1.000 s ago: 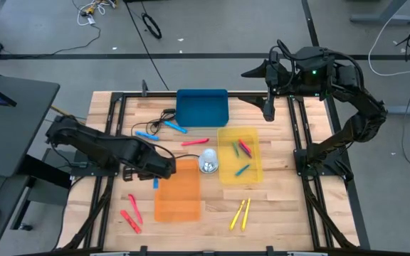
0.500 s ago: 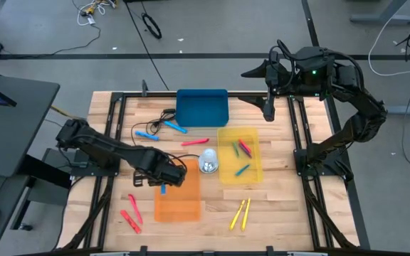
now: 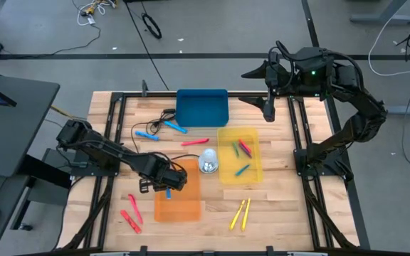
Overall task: Pick & Place Markers
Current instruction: Put the bottom blue highlighter pen into the orange bin, then put the right yellow pen into the blue bin
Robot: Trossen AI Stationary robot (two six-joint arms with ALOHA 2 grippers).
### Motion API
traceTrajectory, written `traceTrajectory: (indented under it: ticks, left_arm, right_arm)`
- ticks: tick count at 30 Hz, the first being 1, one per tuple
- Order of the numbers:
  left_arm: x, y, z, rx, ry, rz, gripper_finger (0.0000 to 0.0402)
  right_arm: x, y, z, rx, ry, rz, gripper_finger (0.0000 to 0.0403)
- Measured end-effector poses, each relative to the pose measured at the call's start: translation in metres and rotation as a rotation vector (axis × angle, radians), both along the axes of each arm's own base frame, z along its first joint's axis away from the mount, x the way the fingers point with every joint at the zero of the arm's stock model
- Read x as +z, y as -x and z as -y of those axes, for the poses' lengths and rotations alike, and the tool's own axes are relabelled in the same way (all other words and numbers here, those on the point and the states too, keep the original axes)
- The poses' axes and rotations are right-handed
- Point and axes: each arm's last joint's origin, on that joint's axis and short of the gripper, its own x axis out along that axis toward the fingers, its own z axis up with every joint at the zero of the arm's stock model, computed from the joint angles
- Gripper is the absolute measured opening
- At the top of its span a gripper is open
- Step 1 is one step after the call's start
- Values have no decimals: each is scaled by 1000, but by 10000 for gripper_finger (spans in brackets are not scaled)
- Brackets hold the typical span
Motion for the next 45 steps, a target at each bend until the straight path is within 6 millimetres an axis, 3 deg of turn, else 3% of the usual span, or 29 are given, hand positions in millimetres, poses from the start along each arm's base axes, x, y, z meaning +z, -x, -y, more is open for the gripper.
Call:
traceTrajectory:
  ticks: [6, 15, 25, 27, 36, 40, 45]
  left_arm:
    - [-20, 5, 7, 41, 34, 27, 69]
    - [-50, -8, 16, 12, 70, -11, 69]
    - [-50, -7, 14, 3, 23, -8, 69]
    - [-51, -7, 14, 10, 23, -13, 88]
    - [-51, -7, 14, -20, 16, -13, 253]
    - [-51, -7, 12, -17, 16, -15, 284]
    - [-39, -8, 8, -28, -10, 43, 289]
  right_arm:
    - [-1, 0, 0, 0, -1, -7, 327]
    - [-1, 0, 0, 9, 22, -15, 327]
    - [-4, -1, 0, 11, 24, -41, 327]
    - [-4, -1, 0, 16, 36, -46, 327]
    - [-7, -5, 1, 25, 55, -66, 327]
    - [-8, -8, 1, 30, 66, -75, 327]
    - [-9, -11, 2, 35, 75, -83, 327]
